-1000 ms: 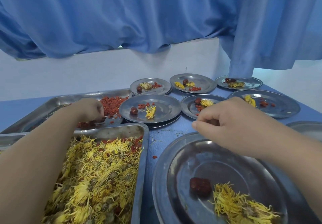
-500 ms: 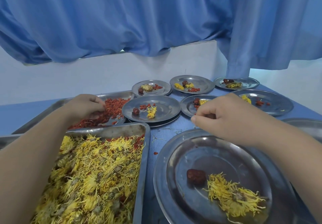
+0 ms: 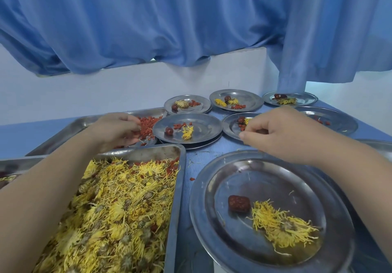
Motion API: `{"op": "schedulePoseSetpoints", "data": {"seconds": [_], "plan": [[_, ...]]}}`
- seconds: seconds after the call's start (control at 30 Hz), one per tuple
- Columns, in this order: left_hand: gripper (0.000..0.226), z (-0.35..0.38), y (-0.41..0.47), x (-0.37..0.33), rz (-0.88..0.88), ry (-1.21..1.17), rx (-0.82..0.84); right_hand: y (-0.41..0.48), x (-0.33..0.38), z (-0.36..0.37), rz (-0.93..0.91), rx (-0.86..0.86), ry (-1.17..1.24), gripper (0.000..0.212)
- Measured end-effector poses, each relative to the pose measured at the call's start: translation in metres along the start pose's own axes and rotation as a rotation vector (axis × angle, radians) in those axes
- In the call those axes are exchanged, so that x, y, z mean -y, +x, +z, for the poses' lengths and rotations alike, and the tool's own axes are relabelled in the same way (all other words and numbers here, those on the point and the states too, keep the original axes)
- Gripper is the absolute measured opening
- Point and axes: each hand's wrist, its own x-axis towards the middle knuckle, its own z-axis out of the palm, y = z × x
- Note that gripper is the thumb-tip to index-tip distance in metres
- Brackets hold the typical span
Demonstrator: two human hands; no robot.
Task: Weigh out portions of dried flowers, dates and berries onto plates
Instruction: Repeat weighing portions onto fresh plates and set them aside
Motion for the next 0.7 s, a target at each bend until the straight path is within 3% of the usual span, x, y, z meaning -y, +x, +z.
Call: {"op": "schedulePoseSetpoints", "data": {"seconds": [0.27, 0.33, 0.43, 0.57, 0.7], "plan": [[0.018, 0.069, -0.072, -0.049, 0.019, -0.060, 0.500, -0.008, 0.018, -0.027, 0.016, -0.025, 0.059, 0.029], [0.022, 0.092, -0.087, -0.059, 0.093, -0.051, 0.583, -0.016, 0.024, -0.040, 0.026, -0.055, 0.074, 0.028], [0.026, 0.125, -0.103, -0.069, 0.257, 0.081, 0.597, -0.035, 0.031, -0.059, 0.012, -0.115, 0.119, 0.026], [0.015, 0.161, -0.117, -0.066, 0.442, 0.456, 0.493, -0.071, 0.036, -0.069, -0.034, -0.116, 0.115, 0.022], [0.016, 0.175, -0.128, -0.056, 0.504, 0.532, 0.413, -0.110, 0.028, -0.067, -0.055, -0.048, 0.034, 0.020]]}}
